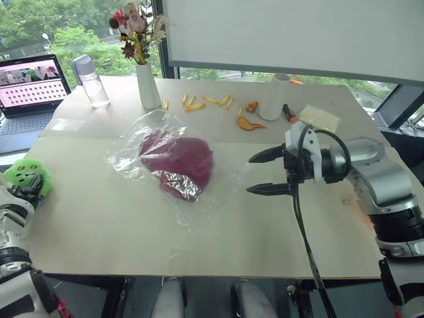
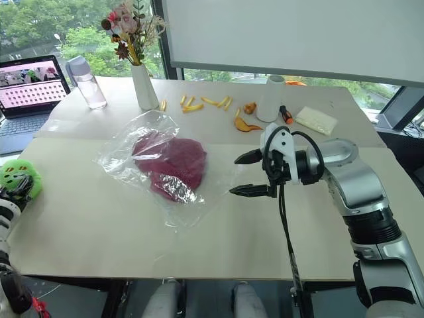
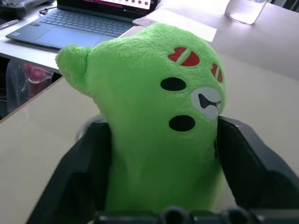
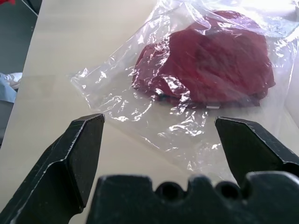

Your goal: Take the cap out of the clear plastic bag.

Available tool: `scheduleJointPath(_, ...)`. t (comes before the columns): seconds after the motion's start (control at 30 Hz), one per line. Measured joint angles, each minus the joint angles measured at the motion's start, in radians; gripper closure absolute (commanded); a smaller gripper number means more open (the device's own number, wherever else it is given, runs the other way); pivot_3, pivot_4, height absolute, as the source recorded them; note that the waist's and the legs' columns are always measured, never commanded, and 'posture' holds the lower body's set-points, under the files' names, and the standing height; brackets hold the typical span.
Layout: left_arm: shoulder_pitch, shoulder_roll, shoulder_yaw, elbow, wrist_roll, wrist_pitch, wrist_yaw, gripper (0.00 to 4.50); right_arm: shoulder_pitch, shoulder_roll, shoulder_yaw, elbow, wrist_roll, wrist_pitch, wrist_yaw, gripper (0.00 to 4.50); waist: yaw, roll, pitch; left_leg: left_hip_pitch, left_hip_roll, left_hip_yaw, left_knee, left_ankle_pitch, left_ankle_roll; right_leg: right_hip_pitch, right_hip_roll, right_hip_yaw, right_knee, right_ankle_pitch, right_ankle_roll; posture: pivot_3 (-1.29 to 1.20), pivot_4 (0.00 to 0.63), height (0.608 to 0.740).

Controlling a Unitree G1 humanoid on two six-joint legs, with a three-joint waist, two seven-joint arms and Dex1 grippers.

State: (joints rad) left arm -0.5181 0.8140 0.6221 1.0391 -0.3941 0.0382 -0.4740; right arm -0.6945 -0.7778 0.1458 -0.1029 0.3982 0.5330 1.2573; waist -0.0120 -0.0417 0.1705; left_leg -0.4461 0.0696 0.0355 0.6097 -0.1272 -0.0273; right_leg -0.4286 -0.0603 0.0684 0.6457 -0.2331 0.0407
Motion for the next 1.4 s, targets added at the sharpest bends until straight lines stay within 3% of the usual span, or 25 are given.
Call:
scheduleJointPath(0.23,0.007,-0.004,0.043,-0.022,-0.007,-0.033,0.167,0.03,-0.001,0.000,0.000,-0.003,0.000,0.002,-0.002,0.00,-0.006,0.000,0.000,0.000,0.000,0.000,0.000,0.000,0.000,0.000,0.000,0.000,0.000,0.000,0.000,0.00,0.150,0.730)
scheduleJointPath(0.43,0.065,-0.014,0.102,-0.221,-0.026,-0.032,0.331,0.03,-0.034,0.011,0.004,0.019,-0.003,0.002,0.001,0.00,-0.003,-0.001,0.000,0.000,0.000,0.000,0.000,0.000,0.000,0.000,0.000,0.000,0.000,0.000,0.000,0.00,0.150,0.730)
scheduleJointPath(0.6,0.241,-0.144,0.158,-0.508,0.022,-0.014,0.584,0.03,-0.046,0.031,0.023,0.076,-0.027,-0.001,0.004,0.00,-0.005,-0.001,0.000,0.000,0.001,0.000,0.000,0.000,0.000,0.000,0.000,0.000,0.001,0.001,-0.001,0.00,0.150,0.730)
scheduleJointPath(0.7,0.270,-0.195,0.157,-0.644,0.036,-0.016,0.630,0.03,-0.065,0.061,0.035,0.110,-0.043,-0.001,-0.012,0.00,0.000,-0.003,0.000,0.000,0.001,0.000,0.000,0.000,-0.001,0.000,0.000,-0.001,0.001,0.001,-0.002,0.00,0.150,0.730)
scheduleJointPath(0.83,0.231,-0.167,0.052,-0.824,-0.015,-0.013,0.443,0.03,-0.079,0.078,0.046,0.111,-0.063,-0.001,-0.025,0.00,0.019,-0.006,-0.001,0.000,0.001,0.001,0.001,0.000,-0.003,0.003,-0.001,-0.002,-0.002,-0.002,-0.008,0.00,0.150,0.730)
scheduleJointPath(0.9,0.197,-0.106,-0.045,-0.901,-0.106,0.101,0.256,0.03,-0.076,0.099,0.055,0.076,-0.063,0.012,-0.038,0.00,0.019,-0.006,-0.001,-0.001,0.001,0.001,0.001,0.000,-0.003,0.002,0.000,-0.002,-0.002,-0.002,-0.007,0.00,0.150,0.730)
scheduleJointPath(0.93,0.194,-0.099,-0.054,-0.907,-0.115,0.116,0.238,0.03,-0.076,0.102,0.057,0.072,-0.063,0.014,-0.040,0.00,0.019,-0.006,-0.001,-0.001,0.001,0.001,0.000,0.000,-0.003,0.002,0.000,-0.002,-0.002,-0.002,-0.007,0.00,0.150,0.730)
scheduleJointPath(0.97,0.157,-0.073,-0.142,-0.987,-0.174,0.200,0.115,0.03,-0.078,0.140,0.084,0.022,-0.060,0.020,-0.047,0.00,0.014,-0.005,-0.001,-0.001,0.001,0.001,0.000,0.000,-0.003,0.001,0.000,-0.001,-0.002,0.000,-0.003,0.00,0.150,0.730)
scheduleJointPath(1.1,0.280,0.182,-0.319,-1.154,-0.272,0.440,-0.274,0.03,-0.075,0.237,0.095,-0.005,-0.101,-0.010,-0.164,0.00,-0.033,-0.006,0.000,-0.001,0.003,0.002,-0.004,0.000,-0.003,-0.004,0.001,0.000,0.001,0.000,-0.003,0.00,0.150,0.730)
scheduleJointPath(1.27,0.359,0.298,-0.315,-1.216,-0.335,0.541,-0.519,0.03,-0.054,0.297,0.094,0.003,-0.160,-0.048,-0.279,0.00,-0.036,-0.006,0.000,-0.003,0.008,0.002,-0.004,0.000,-0.002,-0.008,0.006,0.000,0.003,-0.001,-0.006,0.00,0.150,0.730)
scheduleJointPath(1.4,0.359,0.324,-0.290,-1.231,-0.355,0.562,-0.609,0.03,-0.046,0.346,0.198,0.003,-0.273,-0.166,-0.335,0.00,-0.033,-0.005,0.001,-0.003,0.008,0.002,-0.002,0.000,-0.002,-0.008,0.006,0.000,0.004,-0.004,-0.007,0.00,0.150,0.730)
